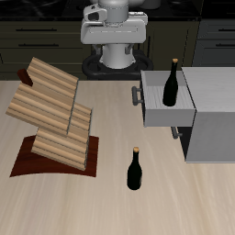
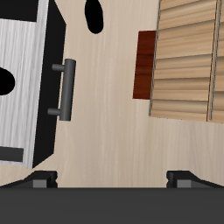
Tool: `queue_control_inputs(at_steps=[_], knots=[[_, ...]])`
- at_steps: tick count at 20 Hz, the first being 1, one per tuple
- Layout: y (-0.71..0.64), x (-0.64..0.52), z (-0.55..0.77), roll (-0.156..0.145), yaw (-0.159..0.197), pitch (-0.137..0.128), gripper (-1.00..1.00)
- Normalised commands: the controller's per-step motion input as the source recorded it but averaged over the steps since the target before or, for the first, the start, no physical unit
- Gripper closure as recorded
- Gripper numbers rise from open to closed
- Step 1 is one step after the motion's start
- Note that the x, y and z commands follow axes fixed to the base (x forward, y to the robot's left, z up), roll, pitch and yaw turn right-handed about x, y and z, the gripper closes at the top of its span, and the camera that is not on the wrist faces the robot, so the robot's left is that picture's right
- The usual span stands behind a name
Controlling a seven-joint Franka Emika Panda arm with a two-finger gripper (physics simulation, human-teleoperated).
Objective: Place the wine bottle from the table into the top drawer
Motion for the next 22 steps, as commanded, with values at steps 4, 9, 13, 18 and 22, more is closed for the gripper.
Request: queue_control_inputs(at_steps=[4, 9, 13, 18, 22], knots=[[-0.11, 0.39, 0.15, -0.04, -0.014, 0.0, -1.0], [-0.13, 0.35, 0.11, -0.029, -0.024, 0.005, -1.0], [-0.06, 0.37, 0.07, -0.047, -0.059, 0.017, -1.0], [0.05, 0.22, 0.08, -0.011, -0.022, -0.008, -1.0], [0.15, 0.32, 0.14, -0.022, -0.039, -0.03, -1.0]])
